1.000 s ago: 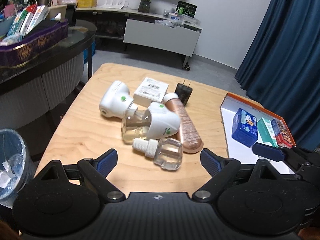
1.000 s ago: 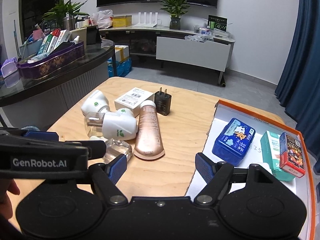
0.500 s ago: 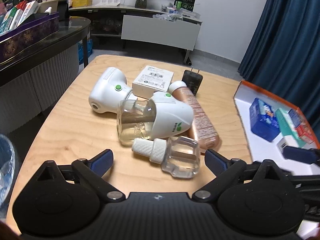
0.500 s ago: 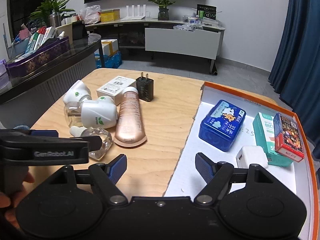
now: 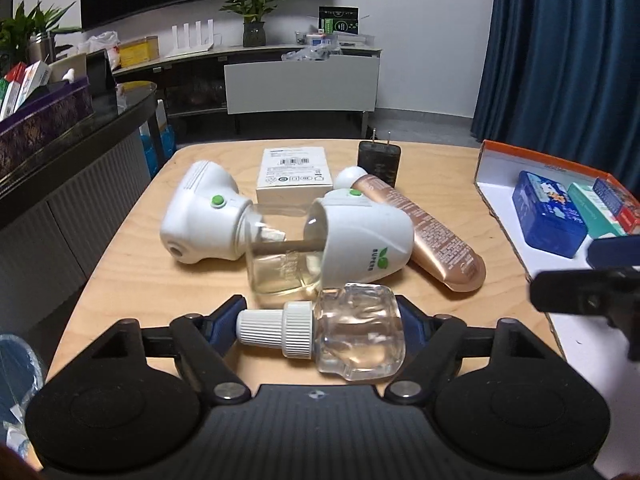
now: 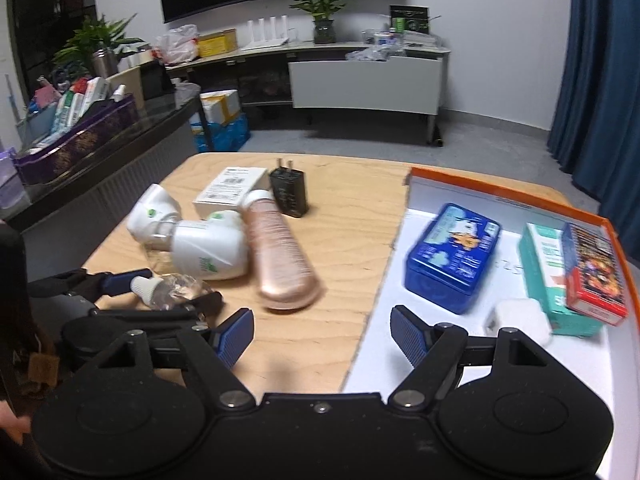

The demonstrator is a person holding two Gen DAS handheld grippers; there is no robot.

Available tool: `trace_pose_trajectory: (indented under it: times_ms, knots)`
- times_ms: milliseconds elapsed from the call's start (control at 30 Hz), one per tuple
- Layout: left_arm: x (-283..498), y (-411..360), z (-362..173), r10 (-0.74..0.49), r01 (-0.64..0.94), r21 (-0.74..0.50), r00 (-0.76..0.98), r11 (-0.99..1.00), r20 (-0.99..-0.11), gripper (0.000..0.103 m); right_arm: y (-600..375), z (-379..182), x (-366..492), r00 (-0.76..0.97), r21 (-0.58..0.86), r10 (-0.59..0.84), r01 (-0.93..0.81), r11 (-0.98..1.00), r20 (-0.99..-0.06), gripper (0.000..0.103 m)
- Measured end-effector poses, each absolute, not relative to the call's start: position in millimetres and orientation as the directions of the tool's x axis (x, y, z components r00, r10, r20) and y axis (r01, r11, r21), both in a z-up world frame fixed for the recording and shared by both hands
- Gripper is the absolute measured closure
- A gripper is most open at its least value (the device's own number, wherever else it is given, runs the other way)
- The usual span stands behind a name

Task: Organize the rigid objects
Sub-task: 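Close left tool on the clear glass refill bottle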

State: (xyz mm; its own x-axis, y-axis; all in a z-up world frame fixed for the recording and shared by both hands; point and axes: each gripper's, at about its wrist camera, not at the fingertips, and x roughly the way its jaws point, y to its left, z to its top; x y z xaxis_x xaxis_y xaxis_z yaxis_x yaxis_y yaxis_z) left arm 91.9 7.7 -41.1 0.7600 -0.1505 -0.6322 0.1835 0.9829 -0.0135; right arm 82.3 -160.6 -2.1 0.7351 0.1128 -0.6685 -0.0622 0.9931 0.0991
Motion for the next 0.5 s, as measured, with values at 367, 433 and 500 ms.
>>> trace_pose_trajectory:
  times_ms: [367,433,500]
  knots:
    - [61.8,49.9,-23.2,-0.118,0.096,-0.070,0.731,0.993,-0.672,0.024,-111.4,5.9,123.9,0.698,0.050,0.313,-0.371,0.927,-0.644,0.014]
    - [53.1,58.4,-19.8,-0.101,0.075,-0.068,0.741,0.995,-0.664,0.024,-92.9,3.1,129.7,0.693,-0.055,0.320,-0.460,0.886,-0.646,0.014]
    - [48.2,63.2,-17.7,-0.086,0.063,-0.058,0.752,0.996,-0.654,0.024,-74.5,-2.6,134.6,0.697,-0.181,0.310,-0.535,0.825,-0.647,0.014]
